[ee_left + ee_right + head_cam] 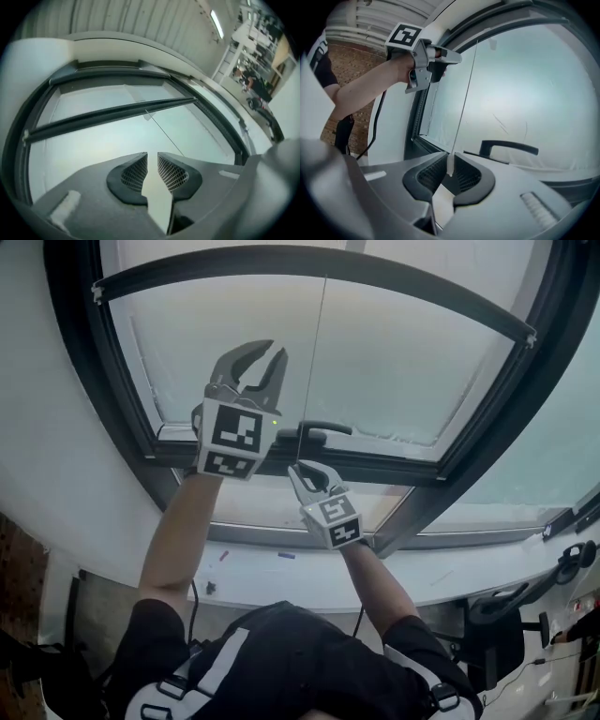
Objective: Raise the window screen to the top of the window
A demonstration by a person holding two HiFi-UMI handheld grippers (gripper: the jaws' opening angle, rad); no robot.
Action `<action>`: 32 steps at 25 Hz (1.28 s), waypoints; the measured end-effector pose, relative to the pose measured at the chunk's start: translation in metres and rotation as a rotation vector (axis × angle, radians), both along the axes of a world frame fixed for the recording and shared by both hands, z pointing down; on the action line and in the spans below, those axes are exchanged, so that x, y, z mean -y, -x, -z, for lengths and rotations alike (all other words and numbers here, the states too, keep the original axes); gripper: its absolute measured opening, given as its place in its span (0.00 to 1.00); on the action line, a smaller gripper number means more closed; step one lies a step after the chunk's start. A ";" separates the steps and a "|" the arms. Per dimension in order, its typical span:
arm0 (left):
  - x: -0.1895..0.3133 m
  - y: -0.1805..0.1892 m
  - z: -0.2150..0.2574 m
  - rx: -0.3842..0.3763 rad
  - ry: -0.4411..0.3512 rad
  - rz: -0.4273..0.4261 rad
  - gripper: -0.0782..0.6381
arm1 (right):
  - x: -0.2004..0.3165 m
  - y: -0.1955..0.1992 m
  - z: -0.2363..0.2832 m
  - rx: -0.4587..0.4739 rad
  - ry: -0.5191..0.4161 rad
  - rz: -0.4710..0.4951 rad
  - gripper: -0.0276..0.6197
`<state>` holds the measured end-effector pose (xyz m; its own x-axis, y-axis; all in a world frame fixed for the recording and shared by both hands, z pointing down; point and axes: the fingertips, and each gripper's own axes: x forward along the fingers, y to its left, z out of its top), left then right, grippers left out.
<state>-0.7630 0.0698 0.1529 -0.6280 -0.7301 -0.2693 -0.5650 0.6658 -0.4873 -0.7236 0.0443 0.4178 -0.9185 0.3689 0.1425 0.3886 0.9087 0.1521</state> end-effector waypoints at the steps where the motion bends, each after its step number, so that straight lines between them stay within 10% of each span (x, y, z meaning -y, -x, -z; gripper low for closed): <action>1: 0.000 -0.003 -0.006 -0.066 -0.059 -0.060 0.21 | 0.000 0.000 0.003 0.005 0.001 0.001 0.12; 6: 0.000 -0.003 -0.050 -0.304 -0.233 -0.234 0.21 | 0.007 0.007 0.010 0.018 0.004 -0.009 0.12; 32: -0.013 0.010 -0.098 -0.355 -0.274 -0.212 0.12 | 0.037 0.017 0.163 0.322 0.116 -0.067 0.12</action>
